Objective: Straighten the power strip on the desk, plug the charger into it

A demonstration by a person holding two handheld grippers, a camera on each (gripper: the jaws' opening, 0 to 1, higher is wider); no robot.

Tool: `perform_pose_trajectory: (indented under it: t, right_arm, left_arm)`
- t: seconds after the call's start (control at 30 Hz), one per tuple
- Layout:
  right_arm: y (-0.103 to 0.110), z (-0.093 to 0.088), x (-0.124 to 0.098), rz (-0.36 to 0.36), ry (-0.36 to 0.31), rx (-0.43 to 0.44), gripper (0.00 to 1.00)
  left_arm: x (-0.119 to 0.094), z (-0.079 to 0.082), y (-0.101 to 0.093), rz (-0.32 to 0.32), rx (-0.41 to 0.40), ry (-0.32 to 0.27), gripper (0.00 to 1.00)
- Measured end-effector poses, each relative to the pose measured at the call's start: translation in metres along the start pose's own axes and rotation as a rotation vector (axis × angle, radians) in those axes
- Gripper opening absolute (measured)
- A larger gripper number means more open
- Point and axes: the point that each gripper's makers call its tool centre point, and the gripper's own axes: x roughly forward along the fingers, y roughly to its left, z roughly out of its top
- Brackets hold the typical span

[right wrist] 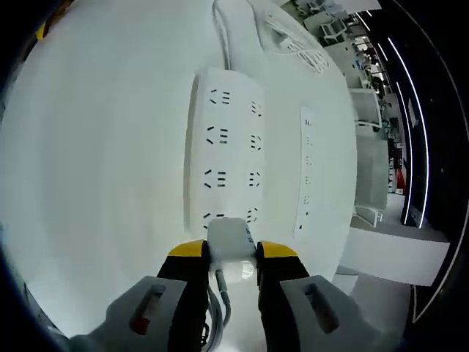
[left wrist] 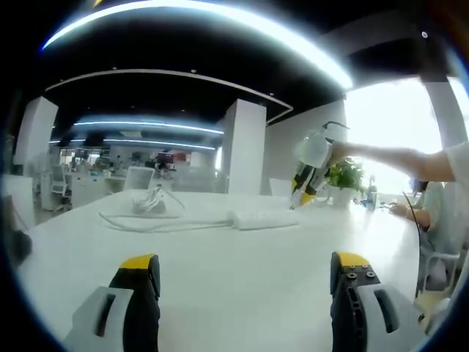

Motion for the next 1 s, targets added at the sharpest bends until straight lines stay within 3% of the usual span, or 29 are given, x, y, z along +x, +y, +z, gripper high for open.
perform_pose_trajectory:
  t: [0.4, 1.0]
  right_arm:
    - [0.001, 0.0, 0.006, 0.013, 0.058, -0.018, 0.23]
    - [0.0, 0.001, 0.011, 0.036, 0.094, -0.011, 0.23]
  left_arm:
    - [0.0, 0.0, 0.004, 0.004, 0.0, -0.001, 0.99]
    - [-0.002, 0.0, 0.005, 0.005, 0.002, -0.002, 0.99]
